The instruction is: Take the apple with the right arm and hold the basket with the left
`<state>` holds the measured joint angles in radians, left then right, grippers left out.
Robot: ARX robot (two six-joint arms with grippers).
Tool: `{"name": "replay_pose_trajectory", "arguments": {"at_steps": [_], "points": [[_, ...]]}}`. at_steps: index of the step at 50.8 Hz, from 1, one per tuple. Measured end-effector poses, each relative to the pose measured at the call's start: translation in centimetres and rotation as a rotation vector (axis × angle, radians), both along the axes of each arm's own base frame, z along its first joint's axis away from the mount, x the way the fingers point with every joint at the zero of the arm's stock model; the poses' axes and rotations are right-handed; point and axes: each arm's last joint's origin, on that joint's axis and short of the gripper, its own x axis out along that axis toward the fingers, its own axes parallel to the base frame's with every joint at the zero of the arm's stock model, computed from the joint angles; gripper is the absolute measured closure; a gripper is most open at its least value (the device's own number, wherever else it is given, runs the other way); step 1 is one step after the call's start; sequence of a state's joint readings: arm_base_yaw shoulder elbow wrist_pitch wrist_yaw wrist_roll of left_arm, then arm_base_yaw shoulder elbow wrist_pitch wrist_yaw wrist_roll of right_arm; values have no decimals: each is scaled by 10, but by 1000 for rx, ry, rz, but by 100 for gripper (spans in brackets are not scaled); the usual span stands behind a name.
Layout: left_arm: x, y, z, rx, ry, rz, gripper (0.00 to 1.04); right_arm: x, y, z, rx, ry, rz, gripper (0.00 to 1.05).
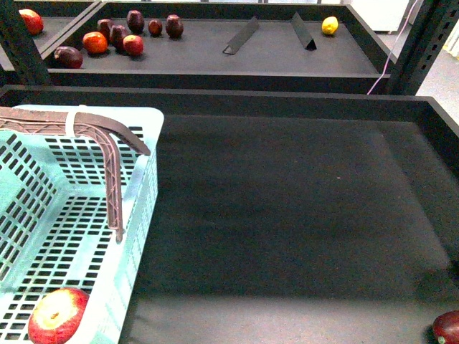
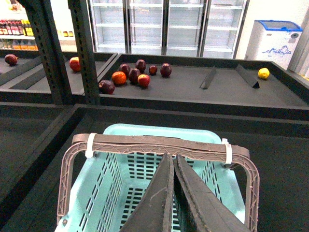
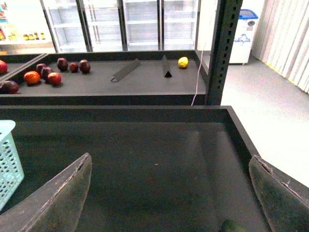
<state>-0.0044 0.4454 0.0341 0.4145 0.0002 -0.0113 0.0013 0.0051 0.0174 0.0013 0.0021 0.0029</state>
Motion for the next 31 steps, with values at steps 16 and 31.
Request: {"name": "replay_pose_trajectory", "arguments": {"at_steps": [16,31], "points": [[-10,0,-3,1,-12,0,101,0,0,0,0,0,0,9],[-17,0,-3,1,-12,1,101,0,0,0,0,0,0,9]]}}
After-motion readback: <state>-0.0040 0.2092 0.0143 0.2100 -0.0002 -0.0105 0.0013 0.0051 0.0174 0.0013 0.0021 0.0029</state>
